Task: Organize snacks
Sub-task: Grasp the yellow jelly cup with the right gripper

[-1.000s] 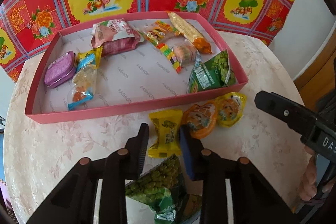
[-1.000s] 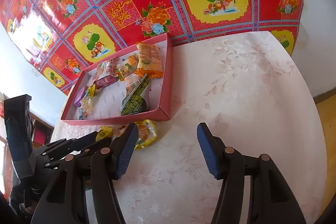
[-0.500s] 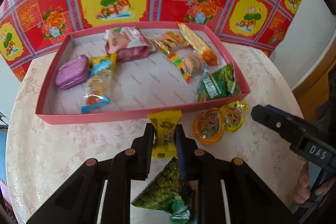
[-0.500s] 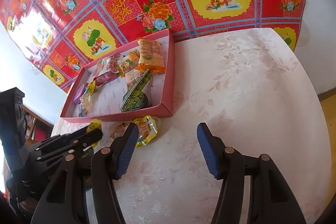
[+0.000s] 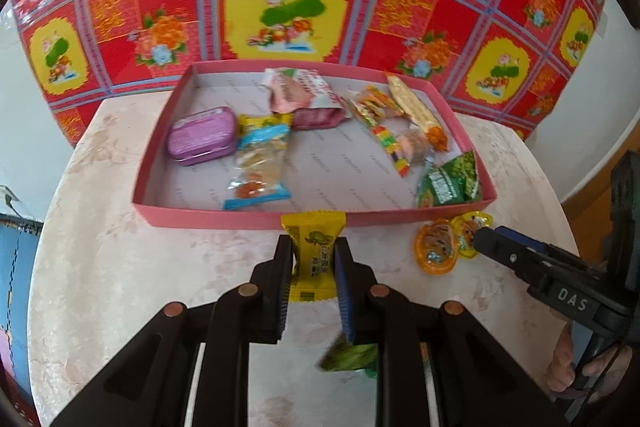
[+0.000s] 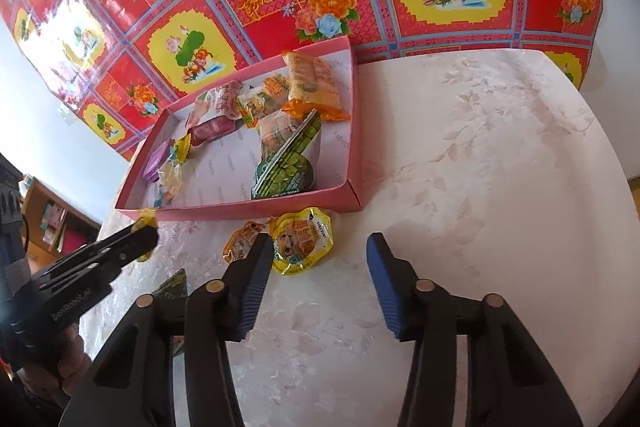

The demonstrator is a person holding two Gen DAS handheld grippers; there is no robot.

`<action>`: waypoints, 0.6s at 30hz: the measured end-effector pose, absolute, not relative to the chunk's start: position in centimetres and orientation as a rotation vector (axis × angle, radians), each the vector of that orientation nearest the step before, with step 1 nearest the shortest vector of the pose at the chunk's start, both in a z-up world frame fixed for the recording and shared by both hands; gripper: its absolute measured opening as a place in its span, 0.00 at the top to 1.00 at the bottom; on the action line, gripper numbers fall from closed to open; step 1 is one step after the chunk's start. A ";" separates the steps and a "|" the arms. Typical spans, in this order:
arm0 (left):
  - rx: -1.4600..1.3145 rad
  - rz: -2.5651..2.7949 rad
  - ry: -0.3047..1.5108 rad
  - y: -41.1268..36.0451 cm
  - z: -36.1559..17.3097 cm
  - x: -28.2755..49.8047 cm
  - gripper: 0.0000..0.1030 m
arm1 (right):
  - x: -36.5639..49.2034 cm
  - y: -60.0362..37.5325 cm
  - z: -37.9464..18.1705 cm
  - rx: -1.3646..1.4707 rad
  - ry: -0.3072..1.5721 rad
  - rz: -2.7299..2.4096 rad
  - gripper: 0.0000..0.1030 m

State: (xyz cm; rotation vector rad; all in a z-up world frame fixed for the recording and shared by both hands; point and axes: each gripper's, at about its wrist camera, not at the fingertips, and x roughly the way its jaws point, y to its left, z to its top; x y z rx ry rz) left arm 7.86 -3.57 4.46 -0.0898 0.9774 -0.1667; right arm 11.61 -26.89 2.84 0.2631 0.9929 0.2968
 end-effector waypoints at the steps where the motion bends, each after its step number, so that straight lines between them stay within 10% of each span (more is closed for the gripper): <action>1: -0.095 -0.163 0.976 -3.3 4.5 7.8 0.80 | 11.7 -26.7 2.8 0.259 0.995 0.297 0.56; 18: -0.166 -0.149 0.972 -0.6 4.6 7.6 0.80 | 12.4 -24.3 2.6 0.133 0.977 0.247 0.65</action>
